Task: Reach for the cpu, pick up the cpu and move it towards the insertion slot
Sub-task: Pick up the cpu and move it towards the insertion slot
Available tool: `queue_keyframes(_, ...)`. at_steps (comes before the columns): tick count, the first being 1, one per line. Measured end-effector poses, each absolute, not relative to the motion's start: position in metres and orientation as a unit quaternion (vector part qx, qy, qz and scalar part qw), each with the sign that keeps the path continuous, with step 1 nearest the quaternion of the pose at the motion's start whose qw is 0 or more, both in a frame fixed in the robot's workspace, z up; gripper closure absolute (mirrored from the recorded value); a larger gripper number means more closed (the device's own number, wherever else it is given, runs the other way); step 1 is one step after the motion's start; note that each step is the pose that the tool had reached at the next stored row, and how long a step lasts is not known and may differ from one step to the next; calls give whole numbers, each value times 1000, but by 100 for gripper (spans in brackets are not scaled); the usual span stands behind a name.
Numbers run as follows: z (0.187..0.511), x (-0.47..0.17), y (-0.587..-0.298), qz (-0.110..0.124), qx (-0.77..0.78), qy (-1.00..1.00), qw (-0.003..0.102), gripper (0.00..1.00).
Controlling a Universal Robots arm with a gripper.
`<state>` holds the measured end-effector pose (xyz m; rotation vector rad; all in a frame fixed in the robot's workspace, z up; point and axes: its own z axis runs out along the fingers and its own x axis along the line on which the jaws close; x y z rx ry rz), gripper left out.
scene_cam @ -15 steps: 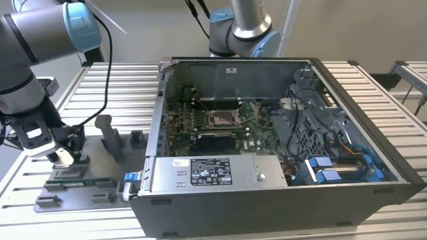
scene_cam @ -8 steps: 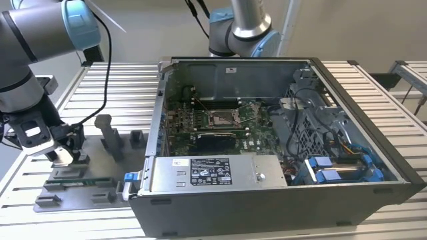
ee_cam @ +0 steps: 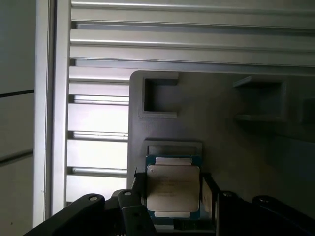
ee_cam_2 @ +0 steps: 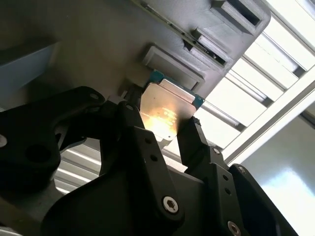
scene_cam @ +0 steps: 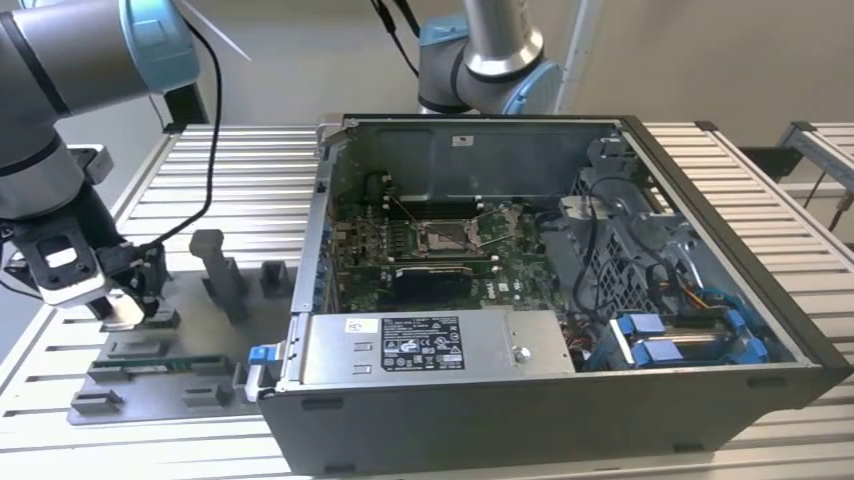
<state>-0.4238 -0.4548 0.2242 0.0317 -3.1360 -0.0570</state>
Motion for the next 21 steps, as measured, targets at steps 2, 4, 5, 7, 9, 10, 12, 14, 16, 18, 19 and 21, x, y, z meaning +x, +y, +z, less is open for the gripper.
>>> queue_keyframes(2,226,-424,-455,-18,10,-1000,2,100)
queue_keyframes(4,229,-424,-455,-18,10,-1000,2,100)
queue_keyframes(5,231,-424,-455,-18,10,-1000,2,100)
queue_keyframes(7,234,-424,-455,-18,10,-1000,2,100)
queue_keyframes(9,236,-424,-455,-18,10,-1000,2,100)
queue_keyframes(10,238,-424,-455,-18,10,-1000,2,100)
queue_keyframes(12,241,-424,-455,-18,10,-1000,2,100)
queue_keyframes(14,244,-424,-455,-18,10,-1000,2,100)
queue_keyframes(16,246,-424,-455,-18,10,-1000,2,100)
queue_keyframes(18,249,-424,-455,-18,10,-1000,3,100)
queue_keyframes(19,251,-424,-455,-18,10,-1000,3,100)
queue_keyframes(21,255,-424,-455,-18,10,-1000,3,100)
